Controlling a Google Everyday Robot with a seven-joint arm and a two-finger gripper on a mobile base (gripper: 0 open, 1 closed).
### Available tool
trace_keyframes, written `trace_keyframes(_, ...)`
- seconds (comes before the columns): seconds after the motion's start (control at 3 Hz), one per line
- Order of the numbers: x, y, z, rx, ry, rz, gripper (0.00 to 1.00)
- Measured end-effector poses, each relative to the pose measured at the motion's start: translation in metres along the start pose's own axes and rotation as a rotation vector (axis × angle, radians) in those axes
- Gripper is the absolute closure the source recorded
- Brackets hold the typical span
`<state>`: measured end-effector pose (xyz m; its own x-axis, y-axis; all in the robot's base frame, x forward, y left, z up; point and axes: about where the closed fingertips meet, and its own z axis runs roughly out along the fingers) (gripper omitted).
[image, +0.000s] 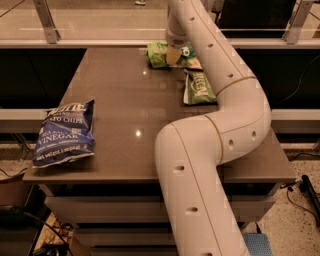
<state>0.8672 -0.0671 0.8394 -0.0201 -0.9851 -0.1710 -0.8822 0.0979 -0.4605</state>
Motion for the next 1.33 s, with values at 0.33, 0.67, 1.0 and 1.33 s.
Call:
trace_keyframes(0.33, -0.001, 0.001, 0.003, -0.002, 0.0, -0.001, 0.87)
trace_keyframes(0.67, -0.001, 0.001, 0.003, -0.003, 0.0, -0.001, 1.0)
trace_keyframes(1.0, -0.003, -0.001, -0.005, 0.001, -0.003, -0.003, 1.0)
trace_keyframes(1.33, -0.005, 0.002, -0.018, -0.009, -0.027, -0.012, 1.0)
